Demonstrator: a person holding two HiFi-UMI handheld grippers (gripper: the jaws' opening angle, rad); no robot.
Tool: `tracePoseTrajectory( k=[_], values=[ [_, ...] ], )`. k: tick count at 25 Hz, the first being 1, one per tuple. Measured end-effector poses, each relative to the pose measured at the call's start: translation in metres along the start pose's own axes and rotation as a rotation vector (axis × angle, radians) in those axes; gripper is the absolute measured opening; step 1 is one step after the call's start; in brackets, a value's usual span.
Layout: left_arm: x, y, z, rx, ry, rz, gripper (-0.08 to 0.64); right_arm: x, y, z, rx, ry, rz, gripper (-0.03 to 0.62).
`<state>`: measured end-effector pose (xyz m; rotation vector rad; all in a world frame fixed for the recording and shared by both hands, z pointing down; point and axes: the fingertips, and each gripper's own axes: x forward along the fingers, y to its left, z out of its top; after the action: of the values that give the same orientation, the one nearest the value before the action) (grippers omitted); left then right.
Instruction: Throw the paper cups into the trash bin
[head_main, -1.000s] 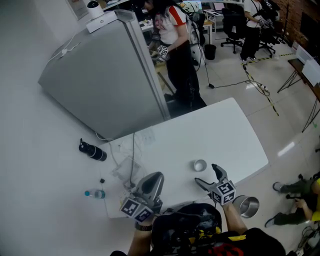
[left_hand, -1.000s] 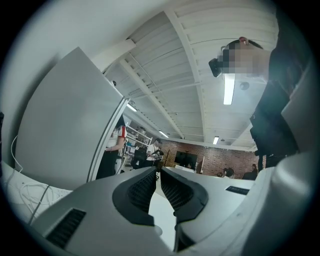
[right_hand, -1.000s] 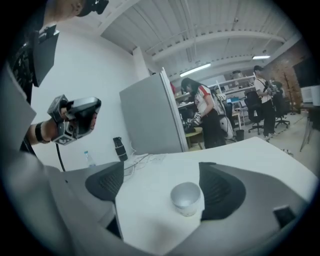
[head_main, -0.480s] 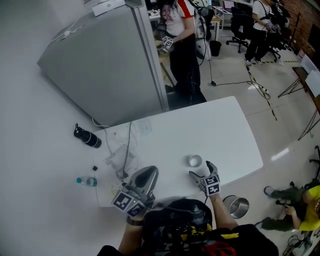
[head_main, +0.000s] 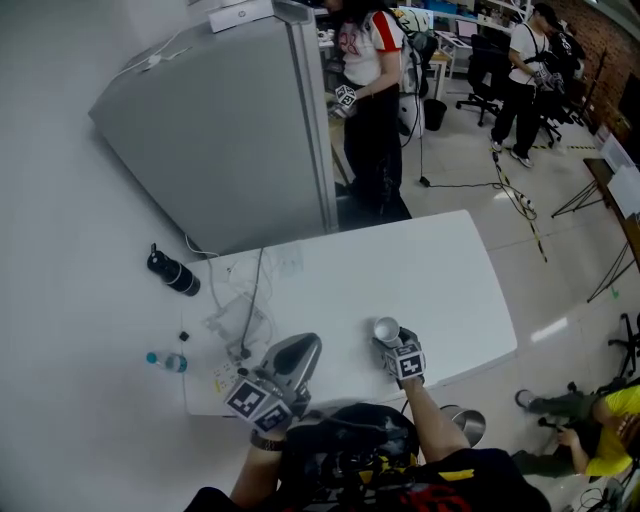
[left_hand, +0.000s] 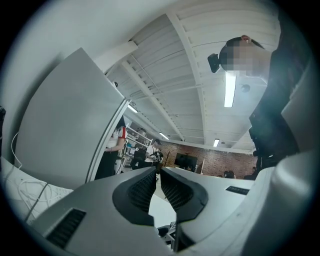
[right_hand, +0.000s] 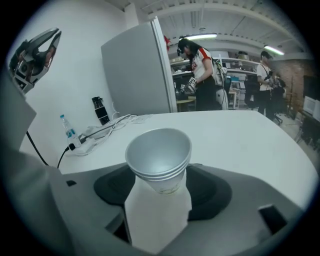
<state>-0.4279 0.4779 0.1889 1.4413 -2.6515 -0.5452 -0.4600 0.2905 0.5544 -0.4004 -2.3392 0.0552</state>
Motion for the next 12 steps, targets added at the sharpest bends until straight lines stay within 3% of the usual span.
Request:
tracePoseTrajectory(
  k=[5, 12],
  values=[
    [-0.001, -0.003, 0.006, -0.019, -0.022, -0.002, 0.021, -0.034, 0.017, 0.031, -0.029, -0.077, 0.016, 0.324],
    [0.002, 0.0, -0.004, -0.001, -0.002, -0.046, 0.021, -0.119, 0.083, 0.079, 0.042, -0.239, 0.087, 0.322]
  ],
)
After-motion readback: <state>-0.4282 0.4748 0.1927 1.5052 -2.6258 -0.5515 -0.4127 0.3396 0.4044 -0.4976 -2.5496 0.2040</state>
